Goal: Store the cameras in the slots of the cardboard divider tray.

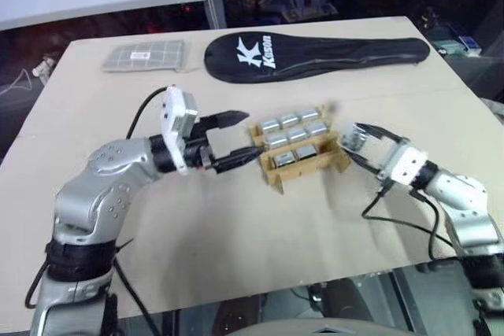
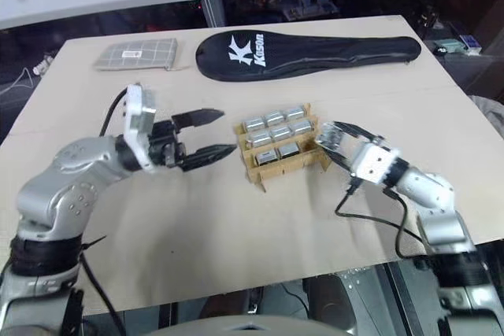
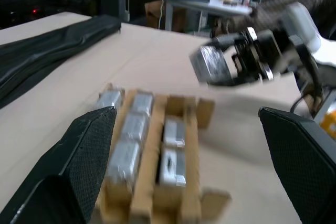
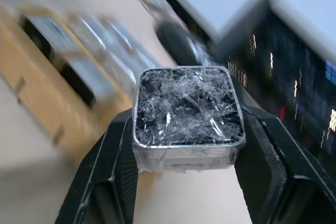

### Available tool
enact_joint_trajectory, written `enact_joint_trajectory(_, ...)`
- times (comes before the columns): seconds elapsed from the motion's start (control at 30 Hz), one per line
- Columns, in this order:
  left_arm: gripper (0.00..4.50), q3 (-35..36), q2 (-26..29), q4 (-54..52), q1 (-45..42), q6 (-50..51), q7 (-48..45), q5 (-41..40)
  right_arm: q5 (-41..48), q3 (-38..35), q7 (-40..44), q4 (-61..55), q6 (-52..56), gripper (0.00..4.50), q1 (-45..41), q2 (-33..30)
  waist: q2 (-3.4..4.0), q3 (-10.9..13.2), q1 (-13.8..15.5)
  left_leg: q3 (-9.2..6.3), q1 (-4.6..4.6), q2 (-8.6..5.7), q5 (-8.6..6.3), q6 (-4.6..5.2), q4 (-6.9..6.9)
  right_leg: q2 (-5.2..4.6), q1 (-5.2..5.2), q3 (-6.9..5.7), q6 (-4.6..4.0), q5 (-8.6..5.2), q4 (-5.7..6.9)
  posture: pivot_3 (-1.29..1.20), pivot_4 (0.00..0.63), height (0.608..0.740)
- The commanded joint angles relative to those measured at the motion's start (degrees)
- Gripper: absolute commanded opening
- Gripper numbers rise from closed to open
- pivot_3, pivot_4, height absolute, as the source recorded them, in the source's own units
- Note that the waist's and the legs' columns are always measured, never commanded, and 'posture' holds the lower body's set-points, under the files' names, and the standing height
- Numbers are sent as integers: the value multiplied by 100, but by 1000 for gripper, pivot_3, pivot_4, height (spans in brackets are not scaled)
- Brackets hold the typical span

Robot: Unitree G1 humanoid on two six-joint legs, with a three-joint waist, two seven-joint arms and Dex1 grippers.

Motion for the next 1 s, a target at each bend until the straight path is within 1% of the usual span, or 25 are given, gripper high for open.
enact_joint_trajectory(0.03,4500,-171,-162,127,-332,129,31,-41,-548,248,-101,144,-1039,1962,-633,-97,0,0,-4,0,1,2,0,0,0,-4,0,2,-10,6,0,0,150,740)
enact_joint_trajectory(0.1,4500,-284,-243,249,-531,320,-54,-154,-859,440,-168,292,-1501,1962,-1006,-100,-2,1,-2,-4,-2,-2,0,-1,0,-14,-1,4,-11,7,-3,0,150,740)
enact_joint_trajectory(0.17,4500,-536,-69,299,-664,653,-197,-83,-1065,603,-233,445,-1886,1962,-1292,-83,-3,1,-2,-19,-4,-8,0,-1,0,-20,-1,4,-11,7,-4,0,150,740)
enact_joint_trajectory(0.3,4500,-681,-32,373,-819,1053,-299,-180,-1239,914,-295,624,-2339,1962,-1531,-79,-4,2,3,-30,-6,-15,0,-1,-2,-26,-1,4,-11,7,-6,0,150,740)
enact_joint_trajectory(0.57,4500,-632,-230,305,-855,1265,-319,-301,-1286,1244,-401,353,-2212,1962,-1481,169,-4,2,3,-34,-4,-14,1,-1,-1,-27,-1,4,-12,7,-2,0,150,740)
enact_joint_trajectory(0.77,4500,-632,-230,276,-903,1448,-365,-411,-1281,1329,-443,344,-2181,1962,-1551,225,-4,2,2,-35,-2,-14,1,-1,-1,-26,-1,4,-13,7,0,0,150,740)
enact_joint_trajectory(0.8,3968,-611,-246,292,-930,1497,-353,-454,-1284,1342,-443,359,-2188,1962,-1566,214,-4,2,2,-35,-2,-14,1,-1,-1,-26,-1,4,-13,7,0,0,150,740)
enact_joint_trajectory(0.83,3682,-596,-256,298,-950,1545,-350,-494,-1284,1354,-447,372,-2197,1962,-1580,204,-4,2,2,-36,-2,-14,1,-1,-1,-26,-1,4,-13,7,0,0,150,740)
enact_joint_trajectory(0.9,2709,-612,-254,278,-965,1548,-366,-491,-1263,1375,-451,383,-2197,1962,-1592,194,-5,2,3,-35,-3,-15,1,-1,-1,-28,-1,4,-13,7,0,0,150,740)
enact_joint_trajectory(1.0,1395,-642,-273,255,-959,1586,-371,-504,-1225,1420,-442,381,-2181,1962,-1607,221,-4,2,2,-35,-3,-15,1,-1,-1,-28,-1,5,-13,7,0,0,150,740)
